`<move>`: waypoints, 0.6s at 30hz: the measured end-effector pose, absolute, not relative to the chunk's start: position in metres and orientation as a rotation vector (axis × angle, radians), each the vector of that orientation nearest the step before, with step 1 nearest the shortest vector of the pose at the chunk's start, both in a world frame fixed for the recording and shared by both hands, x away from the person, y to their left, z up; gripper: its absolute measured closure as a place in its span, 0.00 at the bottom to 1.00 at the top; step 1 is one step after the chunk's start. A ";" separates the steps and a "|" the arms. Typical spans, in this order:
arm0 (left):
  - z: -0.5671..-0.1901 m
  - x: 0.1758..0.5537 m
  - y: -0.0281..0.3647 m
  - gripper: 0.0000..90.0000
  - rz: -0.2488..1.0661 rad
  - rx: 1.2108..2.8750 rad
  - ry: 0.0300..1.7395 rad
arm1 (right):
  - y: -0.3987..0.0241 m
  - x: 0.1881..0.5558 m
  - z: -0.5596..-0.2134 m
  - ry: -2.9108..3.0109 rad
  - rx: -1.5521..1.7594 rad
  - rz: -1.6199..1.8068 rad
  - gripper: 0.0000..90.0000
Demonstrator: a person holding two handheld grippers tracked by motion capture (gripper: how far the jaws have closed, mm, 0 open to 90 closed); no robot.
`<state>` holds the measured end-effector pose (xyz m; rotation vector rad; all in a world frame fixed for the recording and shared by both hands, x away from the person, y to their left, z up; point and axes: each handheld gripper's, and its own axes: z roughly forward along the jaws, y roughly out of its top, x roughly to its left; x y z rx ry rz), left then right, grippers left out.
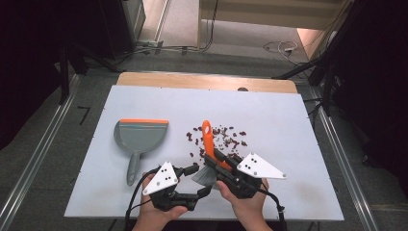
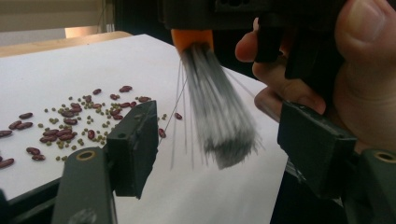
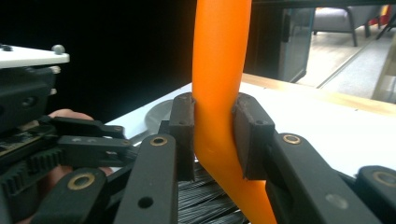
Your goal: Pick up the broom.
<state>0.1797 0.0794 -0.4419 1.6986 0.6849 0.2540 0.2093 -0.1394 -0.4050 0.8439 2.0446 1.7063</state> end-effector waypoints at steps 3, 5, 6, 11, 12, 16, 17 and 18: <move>-0.442 0.180 0.078 0.43 0.258 1.700 0.713 | -0.134 0.206 -0.407 2.053 0.823 1.719 0.77; -0.443 0.181 0.078 0.48 0.251 1.698 0.724 | -0.131 0.204 -0.407 2.060 0.800 1.725 0.77; -0.443 0.181 0.078 0.51 0.246 1.693 0.726 | -0.130 0.204 -0.407 2.071 0.793 1.723 0.77; -0.443 0.182 0.082 0.70 0.247 1.683 0.744 | -0.128 0.201 -0.407 2.063 0.800 1.730 0.77; -0.443 0.182 0.082 0.72 0.240 1.686 0.740 | -0.127 0.201 -0.407 2.063 0.792 1.728 0.77; -0.443 0.181 0.081 0.84 0.237 1.697 0.725 | -0.126 0.200 -0.407 2.049 0.794 1.724 0.77; -0.443 0.181 0.081 0.86 0.239 1.696 0.725 | -0.126 0.200 -0.407 2.046 0.785 1.724 0.77; -0.443 0.181 0.081 0.88 0.243 1.696 0.728 | -0.126 0.199 -0.407 2.046 0.790 1.725 0.77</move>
